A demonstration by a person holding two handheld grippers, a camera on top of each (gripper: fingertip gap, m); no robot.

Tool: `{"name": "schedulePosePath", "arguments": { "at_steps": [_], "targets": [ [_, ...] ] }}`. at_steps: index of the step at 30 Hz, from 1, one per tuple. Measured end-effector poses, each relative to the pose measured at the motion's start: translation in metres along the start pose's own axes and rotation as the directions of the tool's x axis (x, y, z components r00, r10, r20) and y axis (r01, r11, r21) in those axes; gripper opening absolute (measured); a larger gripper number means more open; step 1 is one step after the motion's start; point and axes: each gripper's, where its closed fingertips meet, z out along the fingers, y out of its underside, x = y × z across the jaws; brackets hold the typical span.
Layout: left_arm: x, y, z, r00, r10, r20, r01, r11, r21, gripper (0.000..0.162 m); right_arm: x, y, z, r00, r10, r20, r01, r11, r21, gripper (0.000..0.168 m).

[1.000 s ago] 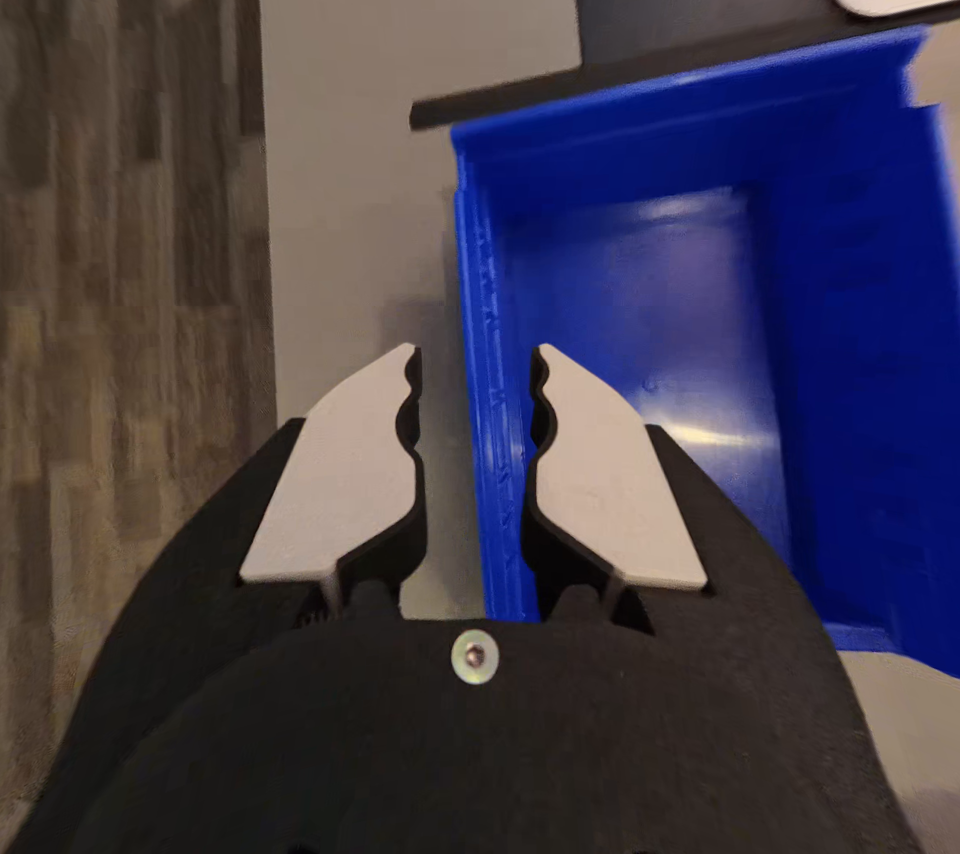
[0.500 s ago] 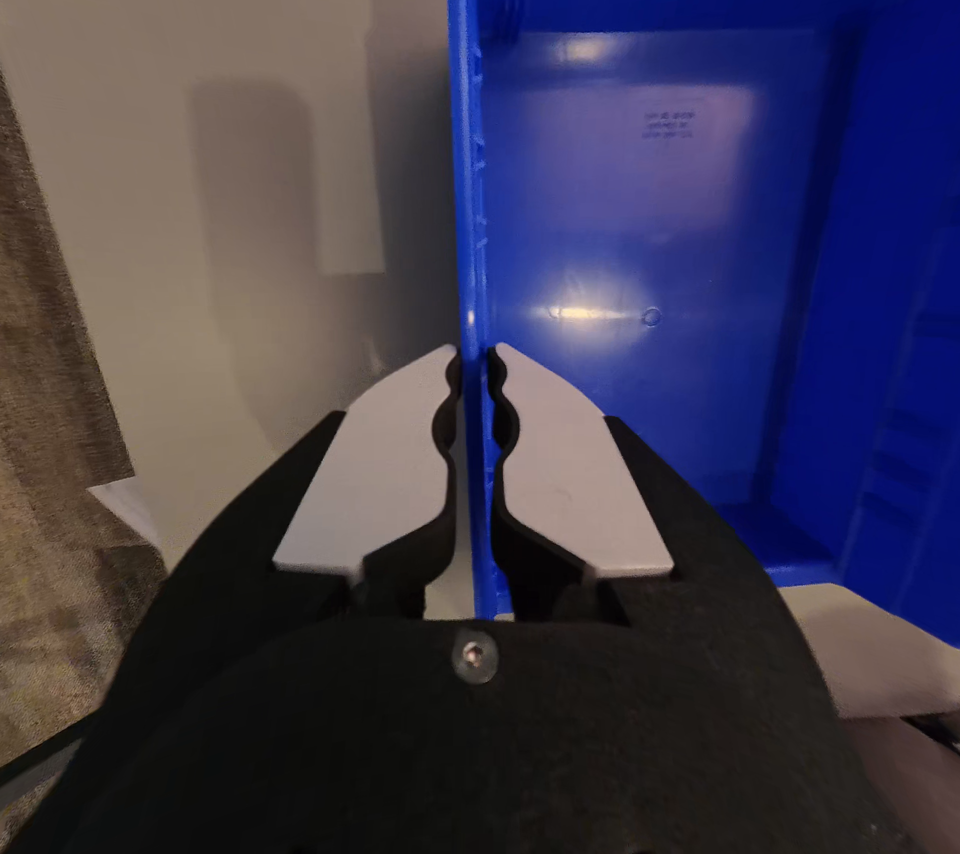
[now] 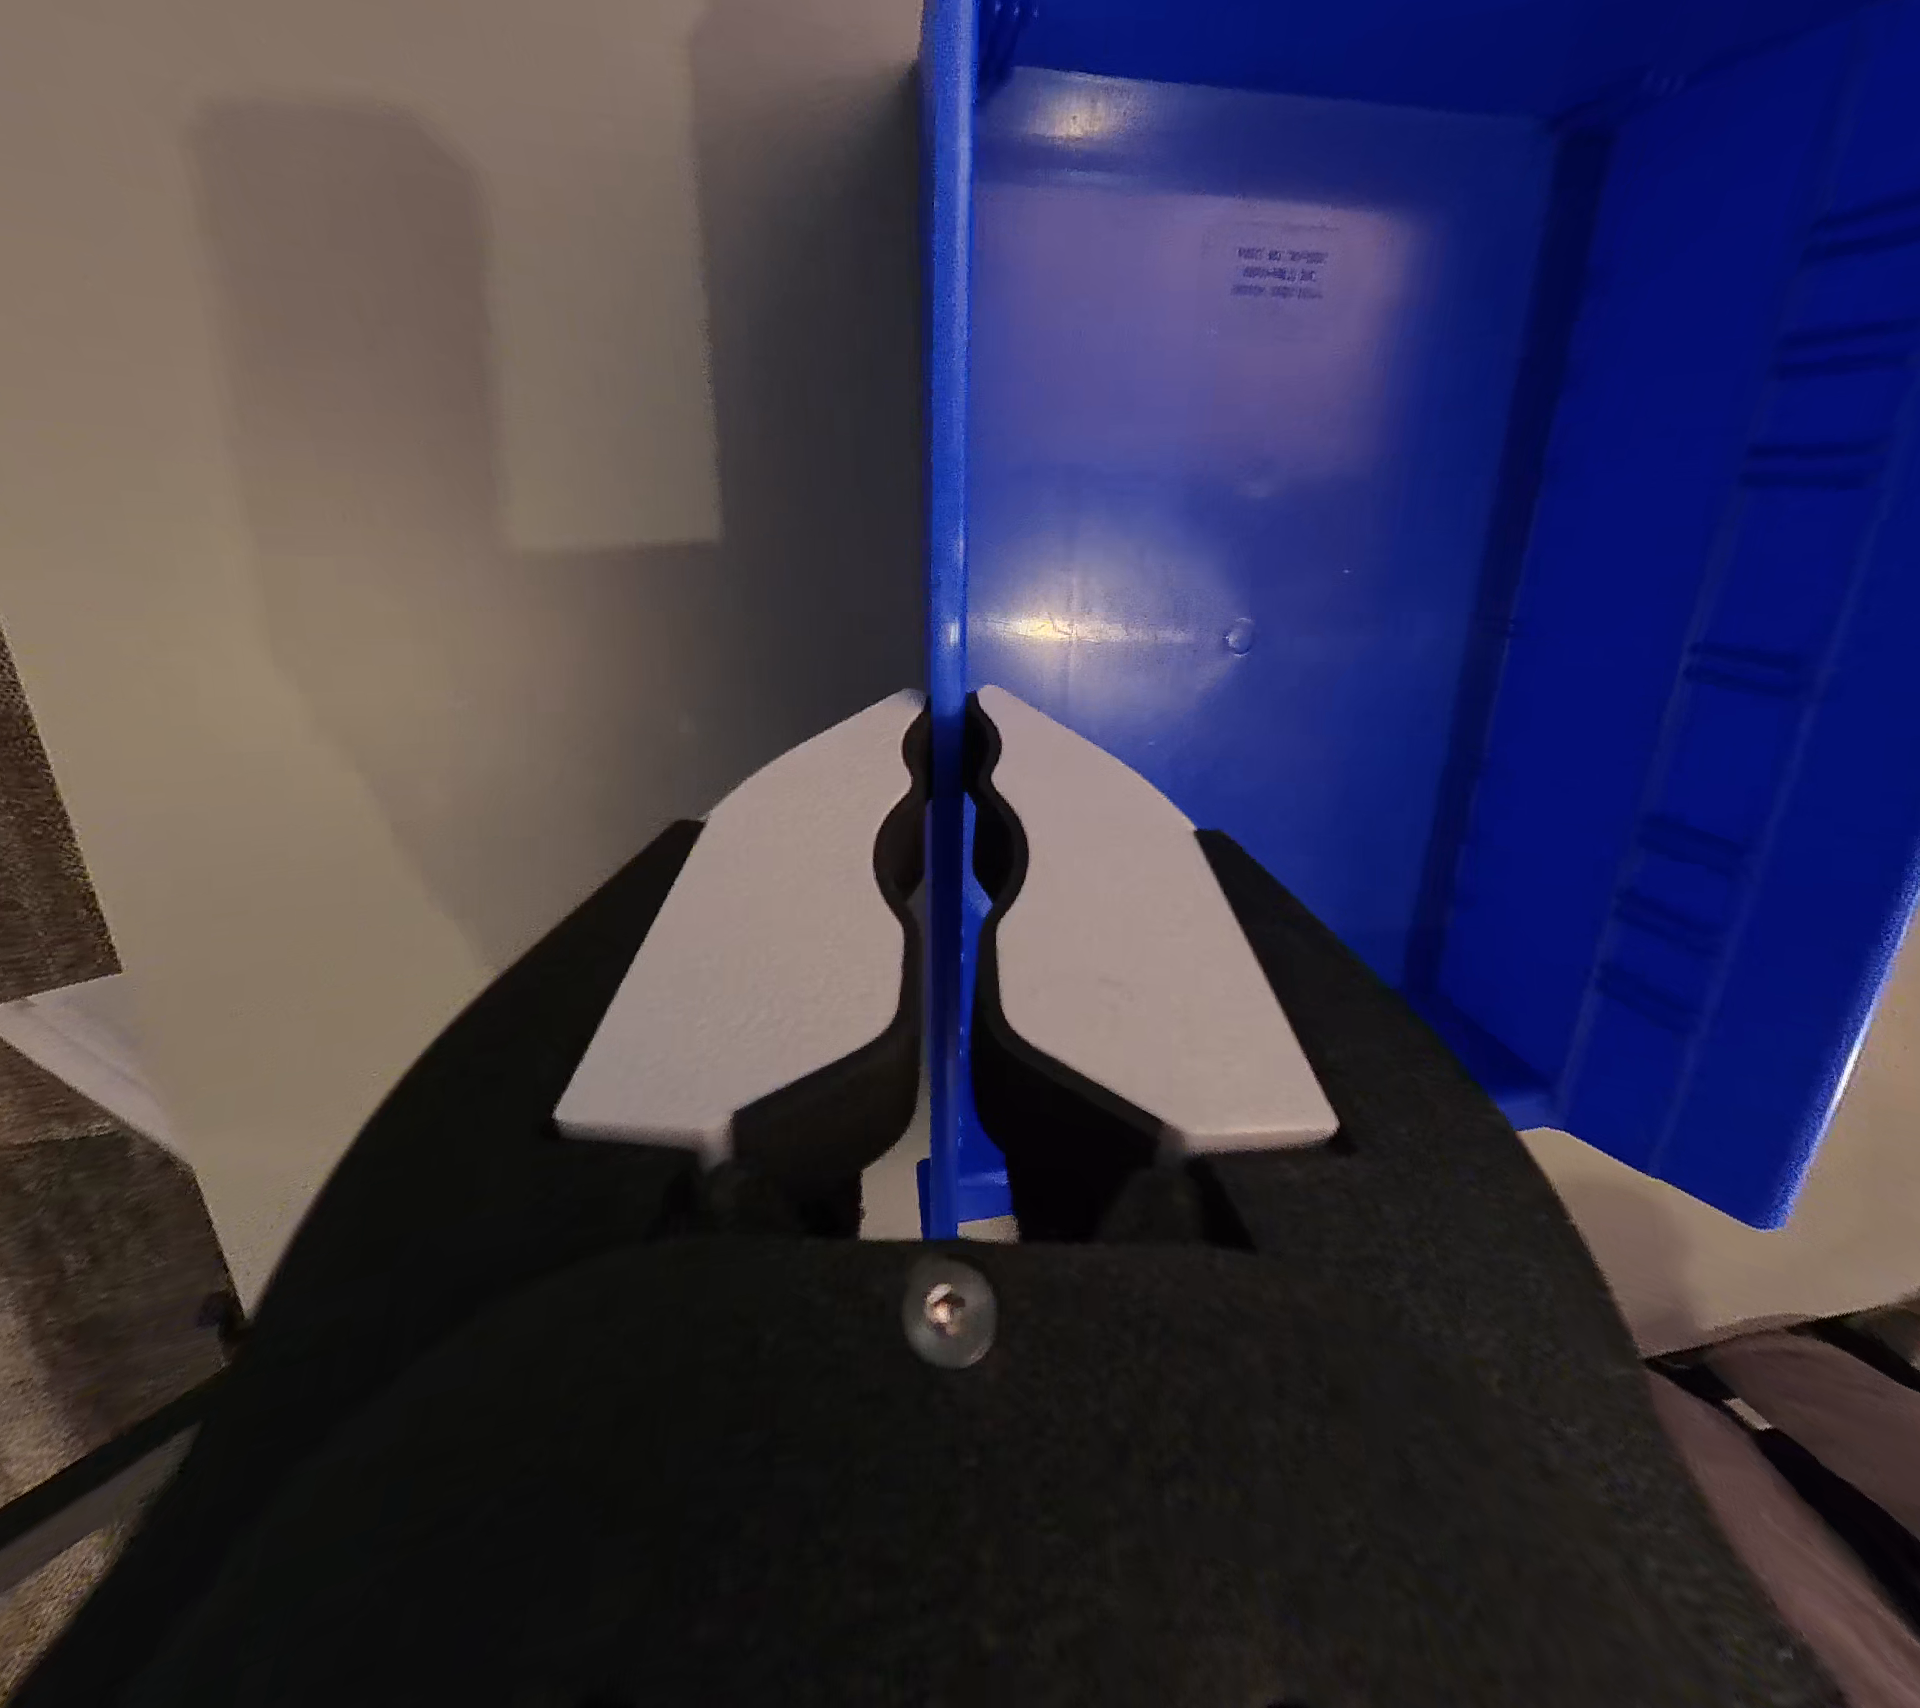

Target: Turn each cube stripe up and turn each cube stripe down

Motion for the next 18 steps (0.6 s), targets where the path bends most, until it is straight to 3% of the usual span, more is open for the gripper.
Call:
{"name": "schedulePosePath", "arguments": {
  "at_steps": [6,18],
  "targets": [
    [0.012,-0.002,0.003,1.0,0.014,0.023,-0.013,1.0,-0.019,0.003,0.0,0.0,0.0,0.999,0.003,-0.036,-0.004,1.0,-0.012,0.01],
    [0.095,0.0,0.021,0.976,0.211,0.058,-0.204,0.972,-0.116,0.005,-0.052,-0.009,0.008,0.999,-0.043,-0.007,0.042,0.996,-0.073,0.01]
  ]
}}
